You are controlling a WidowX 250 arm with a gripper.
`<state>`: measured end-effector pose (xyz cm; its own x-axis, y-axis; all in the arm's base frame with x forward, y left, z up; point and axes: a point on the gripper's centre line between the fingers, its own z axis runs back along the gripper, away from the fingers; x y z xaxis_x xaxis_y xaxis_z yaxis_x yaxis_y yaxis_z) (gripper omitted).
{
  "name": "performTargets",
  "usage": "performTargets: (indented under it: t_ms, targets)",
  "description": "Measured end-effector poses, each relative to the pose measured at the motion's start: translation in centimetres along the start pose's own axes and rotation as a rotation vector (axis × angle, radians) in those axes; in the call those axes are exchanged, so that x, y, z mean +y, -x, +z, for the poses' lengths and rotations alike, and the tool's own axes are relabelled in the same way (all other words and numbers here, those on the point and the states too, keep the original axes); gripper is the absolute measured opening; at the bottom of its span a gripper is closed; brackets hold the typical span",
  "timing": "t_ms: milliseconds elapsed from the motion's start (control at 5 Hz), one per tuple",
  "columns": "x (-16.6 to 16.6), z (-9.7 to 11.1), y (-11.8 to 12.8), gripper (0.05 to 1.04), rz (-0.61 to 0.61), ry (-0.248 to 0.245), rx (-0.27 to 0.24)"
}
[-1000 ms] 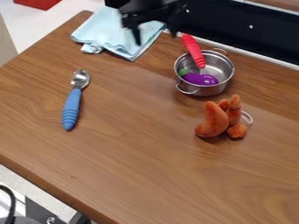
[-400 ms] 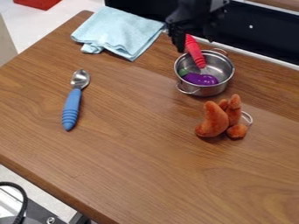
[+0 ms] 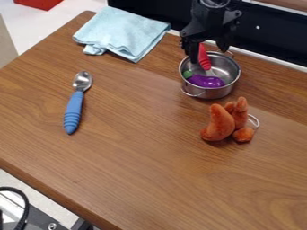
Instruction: Moved out red fork from silver pot and put in the middle table
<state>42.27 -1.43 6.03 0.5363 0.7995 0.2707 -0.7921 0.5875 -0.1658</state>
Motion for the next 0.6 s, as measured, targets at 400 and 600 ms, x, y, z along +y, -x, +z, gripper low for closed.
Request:
performTargets:
  t_ms: [400, 600]
  targets:
    - [0.08, -1.11, 0.43, 0.935, -0.011, 0.001, -0.011]
    - [-0.09, -1.29, 0.51, 0.926, -0.020, 0.012, -0.026]
